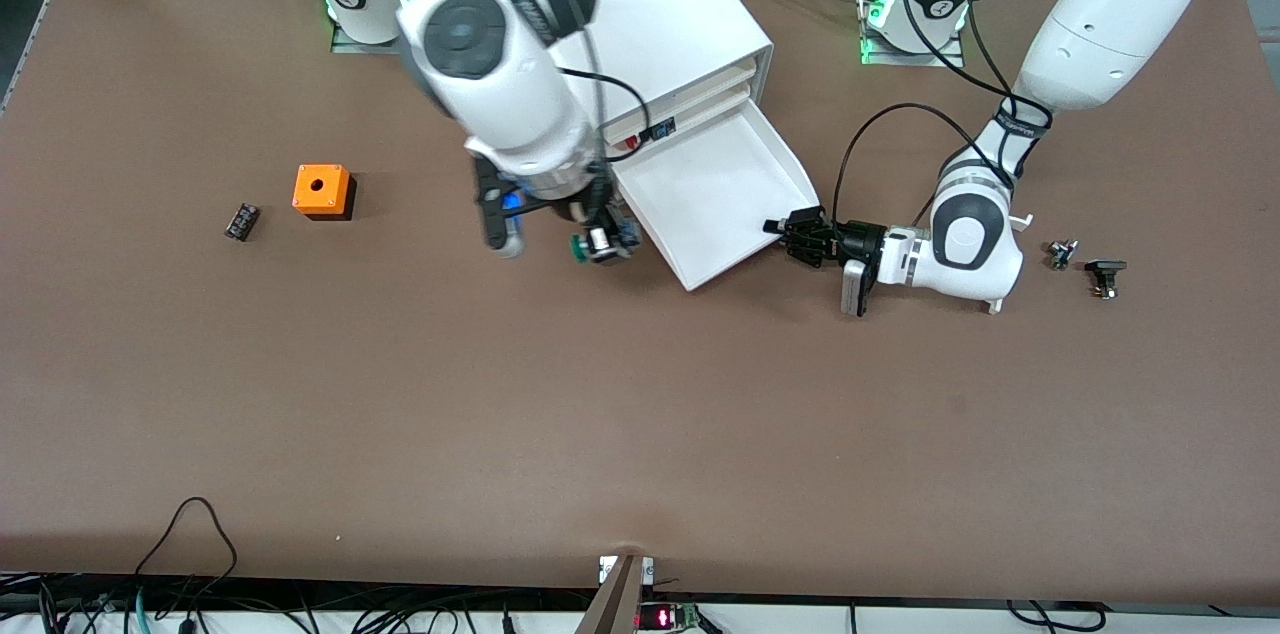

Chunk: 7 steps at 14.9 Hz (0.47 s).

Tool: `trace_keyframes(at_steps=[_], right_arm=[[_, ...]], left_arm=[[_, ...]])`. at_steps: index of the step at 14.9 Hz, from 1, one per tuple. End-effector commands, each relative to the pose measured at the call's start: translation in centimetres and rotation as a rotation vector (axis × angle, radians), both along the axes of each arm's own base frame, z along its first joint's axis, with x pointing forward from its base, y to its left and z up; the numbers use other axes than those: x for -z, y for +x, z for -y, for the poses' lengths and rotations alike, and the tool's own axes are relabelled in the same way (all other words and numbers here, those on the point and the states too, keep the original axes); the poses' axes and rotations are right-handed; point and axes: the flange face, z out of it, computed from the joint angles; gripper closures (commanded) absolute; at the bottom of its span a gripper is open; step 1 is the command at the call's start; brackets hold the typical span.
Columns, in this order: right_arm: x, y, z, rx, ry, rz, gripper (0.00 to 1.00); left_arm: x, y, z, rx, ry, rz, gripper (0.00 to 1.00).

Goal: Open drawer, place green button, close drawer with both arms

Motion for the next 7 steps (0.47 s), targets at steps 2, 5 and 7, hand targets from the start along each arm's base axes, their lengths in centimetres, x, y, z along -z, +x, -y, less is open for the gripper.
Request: trace_keyframes(at_steps=[2, 5, 7], right_arm=[[4.1, -2.5, -6.0, 0.035, -0.014, 0.061, 1.0], [7.8, -4.7, -9.7, 0.009, -0.012, 0.104, 1.0], [9.9, -5.9, -11.2, -0.01, -0.014, 0.117, 1.0]], left_arm=[[0.4, 2.2, -1.4, -0.019, 0.05, 0.072, 1.0], [0.3, 2.1, -1.4, -0.01, 0.041, 0.07, 0.0], [0.0, 1.8, -1.3, 0.007, 0.022, 0.056, 0.0]])
